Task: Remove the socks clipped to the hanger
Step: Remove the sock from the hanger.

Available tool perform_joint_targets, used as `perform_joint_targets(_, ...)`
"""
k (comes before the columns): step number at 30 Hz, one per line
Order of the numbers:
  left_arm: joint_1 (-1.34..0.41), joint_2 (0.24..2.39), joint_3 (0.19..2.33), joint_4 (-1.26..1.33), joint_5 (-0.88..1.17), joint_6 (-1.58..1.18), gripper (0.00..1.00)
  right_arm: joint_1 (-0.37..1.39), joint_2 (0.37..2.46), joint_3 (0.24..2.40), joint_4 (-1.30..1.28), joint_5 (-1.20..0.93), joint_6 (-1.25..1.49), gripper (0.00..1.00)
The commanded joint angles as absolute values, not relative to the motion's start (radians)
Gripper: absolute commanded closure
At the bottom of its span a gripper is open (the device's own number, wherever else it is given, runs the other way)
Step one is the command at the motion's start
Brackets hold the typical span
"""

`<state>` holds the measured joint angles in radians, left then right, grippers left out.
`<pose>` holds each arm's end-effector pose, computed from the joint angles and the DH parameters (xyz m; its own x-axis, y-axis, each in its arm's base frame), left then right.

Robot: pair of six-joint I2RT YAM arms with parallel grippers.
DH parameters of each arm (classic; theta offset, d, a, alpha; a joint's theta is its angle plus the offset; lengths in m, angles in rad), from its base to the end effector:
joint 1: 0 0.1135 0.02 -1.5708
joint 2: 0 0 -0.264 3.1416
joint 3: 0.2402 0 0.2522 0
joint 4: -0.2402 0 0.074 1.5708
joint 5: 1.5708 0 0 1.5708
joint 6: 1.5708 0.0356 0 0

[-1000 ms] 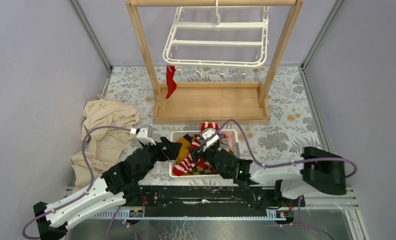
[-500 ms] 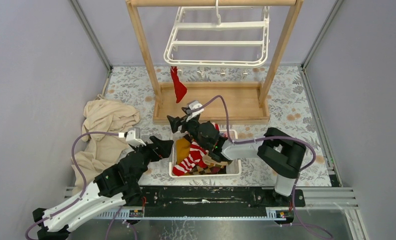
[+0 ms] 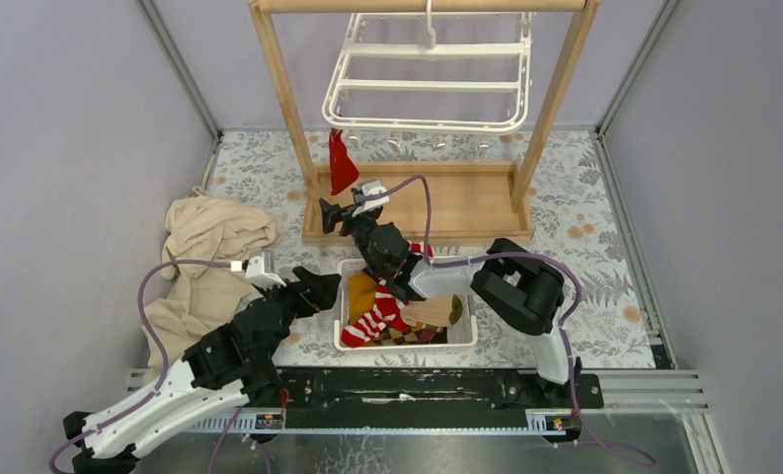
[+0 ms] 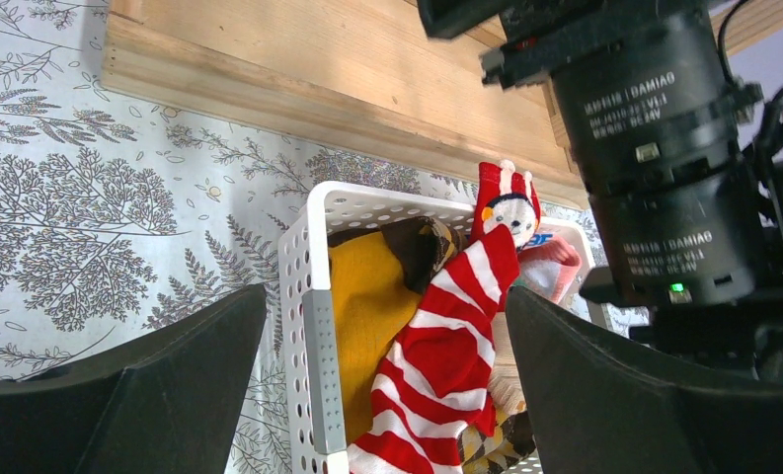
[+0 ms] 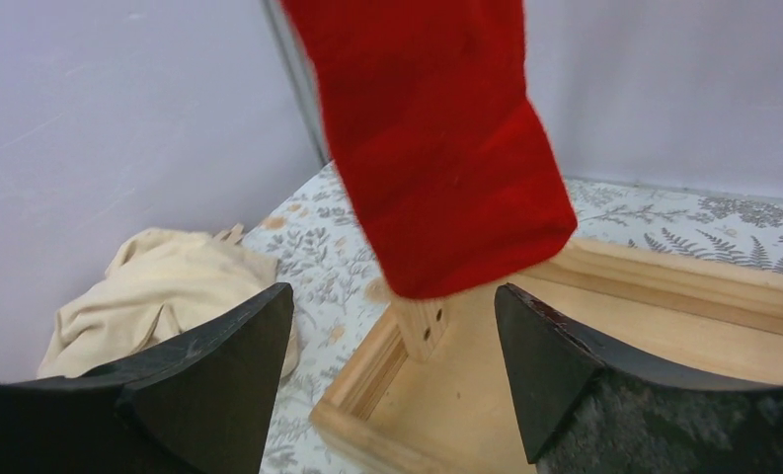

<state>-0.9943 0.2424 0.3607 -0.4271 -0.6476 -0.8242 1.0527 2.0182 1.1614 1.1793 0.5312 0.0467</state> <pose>0.0711 -0.0700 0.2342 -0.3733 -0.4997 -0.7816 0.1197 0.8095 -0.5748 0.2332 0.3727 0.2389 0.1329 0.3145 -0.9399 -0.5179 0.8306 0.2047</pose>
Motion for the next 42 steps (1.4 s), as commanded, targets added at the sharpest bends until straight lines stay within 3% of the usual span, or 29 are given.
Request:
perform_joint_targets(1, -0.999, 0.235, 0.387, -0.442, -0.669, -0.83, 0.02, 1.006, 2.041, 1.247, 1.274, 0.579, 0.066, 0.18)
perform_joint_targets(7, -0.999, 0.239, 0.385, -0.442, -0.674, -0.828, 0.02, 0.967, 2.07, 1.296, 1.279, 0.571, 0.097, 0.18)
perform_joint_targets(12, -0.999, 0.246, 0.39, -0.442, -0.679, -0.825, 0.02, 0.95, 2.058, 1.268, 1.294, 0.584, 0.125, 0.51)
perform_joint_targets(19, -0.999, 0.304, 0.434, -0.402, -0.695, -0.776, 0.02, 0.95, 1.979, 1.143, 1.323, 0.495, 0.15, 0.79)
perform_joint_targets(31, -0.999, 0.523, 0.559, -0.216, -0.704, -0.658, 0.02, 0.95, 1.769, 0.852, 1.4, 0.45, 0.165, 0.96)
perform_joint_targets(42, -0.999, 0.653, 0.65, -0.066, -0.741, -0.574, 0.02, 0.951, 1.552, 0.647, 1.366, 0.35, 0.2, 1.0)
